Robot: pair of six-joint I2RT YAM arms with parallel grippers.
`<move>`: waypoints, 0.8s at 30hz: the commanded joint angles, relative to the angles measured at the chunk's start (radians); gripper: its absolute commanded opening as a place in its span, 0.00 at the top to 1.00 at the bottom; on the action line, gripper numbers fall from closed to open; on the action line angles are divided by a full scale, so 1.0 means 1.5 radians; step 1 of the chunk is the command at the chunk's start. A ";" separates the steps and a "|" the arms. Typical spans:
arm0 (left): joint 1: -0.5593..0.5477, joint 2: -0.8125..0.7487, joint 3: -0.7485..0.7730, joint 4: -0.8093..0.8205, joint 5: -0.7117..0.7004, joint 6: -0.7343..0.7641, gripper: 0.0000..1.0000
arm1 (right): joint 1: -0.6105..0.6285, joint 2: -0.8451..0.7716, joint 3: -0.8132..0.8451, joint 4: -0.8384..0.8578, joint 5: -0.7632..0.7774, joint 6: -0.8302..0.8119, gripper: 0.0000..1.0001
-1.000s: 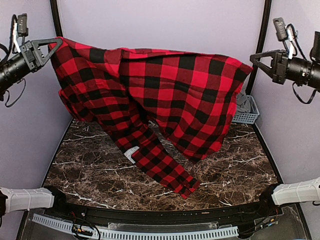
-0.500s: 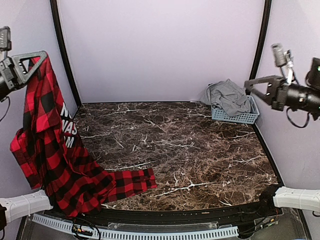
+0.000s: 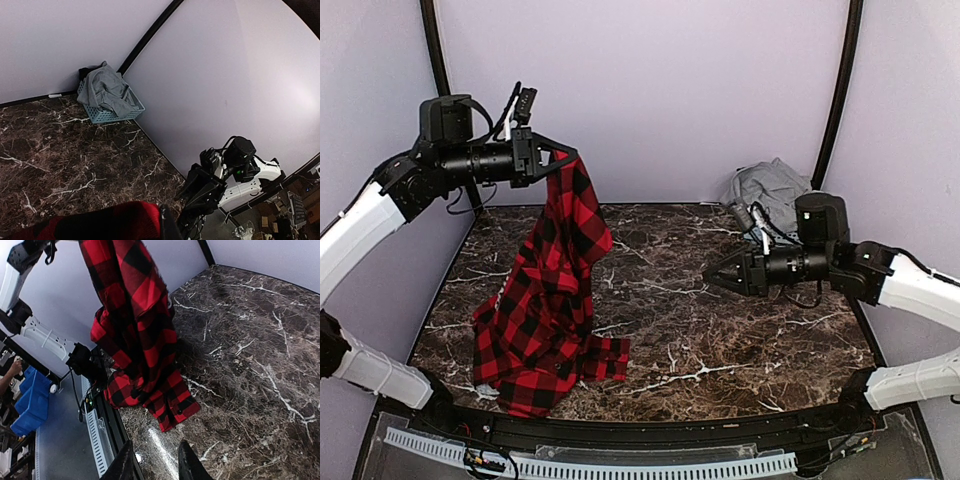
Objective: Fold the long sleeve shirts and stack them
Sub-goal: Flatten out the crumpled shirt at the center of the board.
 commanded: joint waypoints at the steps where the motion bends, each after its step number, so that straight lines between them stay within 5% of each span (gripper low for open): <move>1: -0.033 0.026 0.080 0.087 0.003 0.003 1.00 | 0.037 0.069 -0.032 0.189 -0.012 0.020 0.72; 11: -0.182 0.213 0.425 -0.027 0.061 0.033 1.00 | -0.015 0.036 0.026 0.106 0.120 -0.010 0.73; 18: -0.166 0.068 0.239 -0.036 -0.136 0.126 1.00 | -0.044 -0.004 -0.003 0.088 0.085 -0.035 0.63; 24: -0.099 0.029 0.059 -0.011 -0.202 0.117 1.00 | -0.043 0.028 -0.035 0.112 0.034 -0.035 0.60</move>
